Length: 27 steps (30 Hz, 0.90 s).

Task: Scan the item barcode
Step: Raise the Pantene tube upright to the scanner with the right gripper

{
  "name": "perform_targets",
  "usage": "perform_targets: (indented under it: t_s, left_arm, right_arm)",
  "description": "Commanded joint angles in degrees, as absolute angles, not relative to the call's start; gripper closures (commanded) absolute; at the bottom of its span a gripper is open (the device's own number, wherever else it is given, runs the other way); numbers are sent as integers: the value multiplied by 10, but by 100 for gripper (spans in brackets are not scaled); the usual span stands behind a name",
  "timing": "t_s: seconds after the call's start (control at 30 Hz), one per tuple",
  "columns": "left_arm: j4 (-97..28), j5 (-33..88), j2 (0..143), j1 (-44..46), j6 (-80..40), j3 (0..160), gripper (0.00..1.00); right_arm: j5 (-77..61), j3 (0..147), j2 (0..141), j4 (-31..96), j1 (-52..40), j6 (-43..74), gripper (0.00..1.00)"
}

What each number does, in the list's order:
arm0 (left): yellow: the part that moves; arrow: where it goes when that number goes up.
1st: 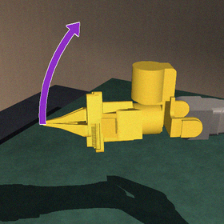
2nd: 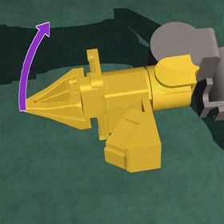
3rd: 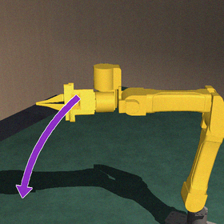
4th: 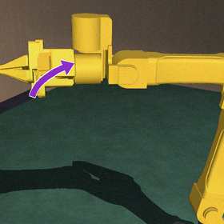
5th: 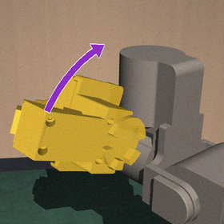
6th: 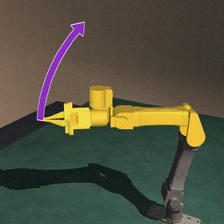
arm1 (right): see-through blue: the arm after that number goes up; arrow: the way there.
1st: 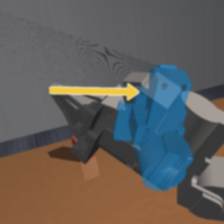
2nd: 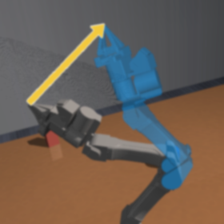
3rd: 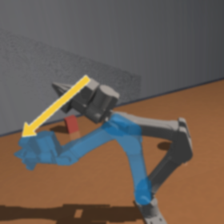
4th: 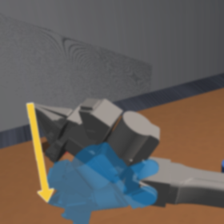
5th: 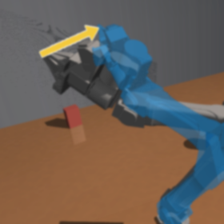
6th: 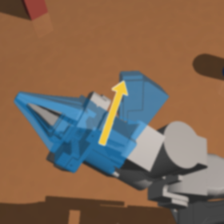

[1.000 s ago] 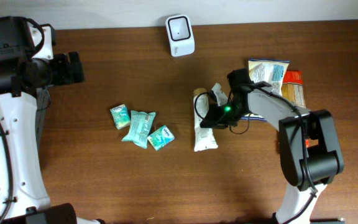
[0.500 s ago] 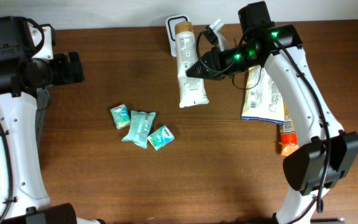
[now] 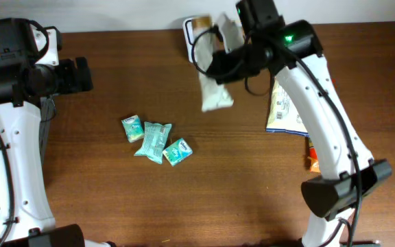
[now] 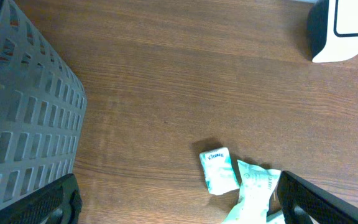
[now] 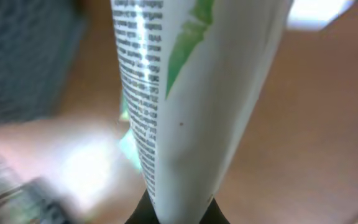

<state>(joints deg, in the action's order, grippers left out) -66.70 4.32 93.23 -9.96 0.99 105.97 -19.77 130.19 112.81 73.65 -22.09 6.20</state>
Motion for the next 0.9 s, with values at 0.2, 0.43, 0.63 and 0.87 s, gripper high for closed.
perform_targets:
  t_s: [0.2,0.43,0.63,0.87]
  left_arm:
    - [-667,48,930,-103,8,1064,1]
    - [-667,48,930,-103,8,1064,1]
    - [-667,48,930,-103,9,1064,1]
    - [-667,48,930,-103,8,1064,1]
  right_arm:
    - [309,1340,1256,470,-266,-104,96]
    - [357,1340,1407,247,-266,-278,96]
    - [394,1340,1476,186,-266,-313,96]
    - [397,1340,1484,188,-267,-313,96]
